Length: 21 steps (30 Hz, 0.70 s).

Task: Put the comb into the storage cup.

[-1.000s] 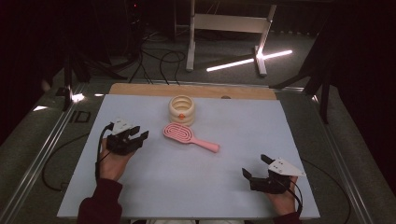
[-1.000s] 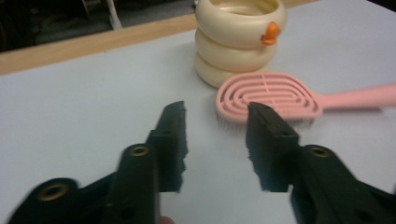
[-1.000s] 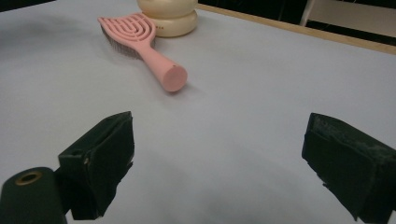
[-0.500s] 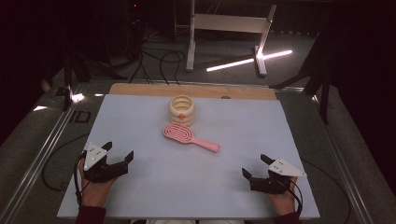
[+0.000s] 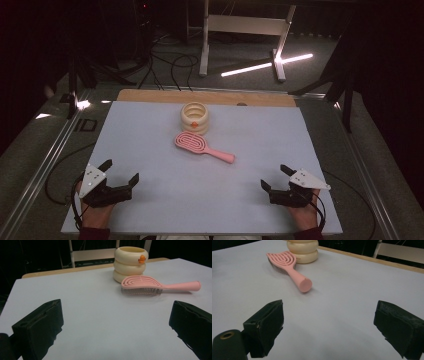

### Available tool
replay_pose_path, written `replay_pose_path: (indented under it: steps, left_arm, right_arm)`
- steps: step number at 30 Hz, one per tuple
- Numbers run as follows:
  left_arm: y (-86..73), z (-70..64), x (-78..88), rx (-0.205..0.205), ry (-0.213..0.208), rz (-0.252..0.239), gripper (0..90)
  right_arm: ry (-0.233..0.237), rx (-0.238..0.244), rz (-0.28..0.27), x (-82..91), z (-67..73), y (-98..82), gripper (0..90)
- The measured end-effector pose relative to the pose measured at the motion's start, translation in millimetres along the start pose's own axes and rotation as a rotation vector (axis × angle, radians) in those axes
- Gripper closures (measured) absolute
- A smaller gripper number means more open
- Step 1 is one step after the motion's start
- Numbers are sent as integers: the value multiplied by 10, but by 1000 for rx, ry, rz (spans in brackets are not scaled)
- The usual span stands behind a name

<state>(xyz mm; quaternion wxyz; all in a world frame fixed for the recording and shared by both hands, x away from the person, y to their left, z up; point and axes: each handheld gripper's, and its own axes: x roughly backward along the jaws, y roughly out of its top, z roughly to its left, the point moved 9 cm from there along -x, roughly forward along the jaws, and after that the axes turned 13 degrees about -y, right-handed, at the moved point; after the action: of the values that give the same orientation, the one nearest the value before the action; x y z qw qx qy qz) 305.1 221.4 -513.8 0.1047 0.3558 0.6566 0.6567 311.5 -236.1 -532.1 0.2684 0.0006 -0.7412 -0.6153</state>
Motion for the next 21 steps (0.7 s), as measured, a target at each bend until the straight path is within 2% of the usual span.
replay_pose_path:
  steps: [4, 9, 16, 21]
  left_arm:
    - [-37, 23, -29, 22, -4, 13, 0]
    - [-47, 29, -46, 27, -11, 19, 0]
    - [-48, 43, -51, 25, 9, 25, 0]
    - [-45, 45, -44, 35, 9, 13, 0]
  right_arm:
    - [7, 3, -2, -6, 26, 5, 92]
    - [8, 1, -3, -15, 24, 7, 91]
    - [9, -5, 4, -4, 22, 44, 85]
    - [21, -41, -15, 47, -23, 158, 84]
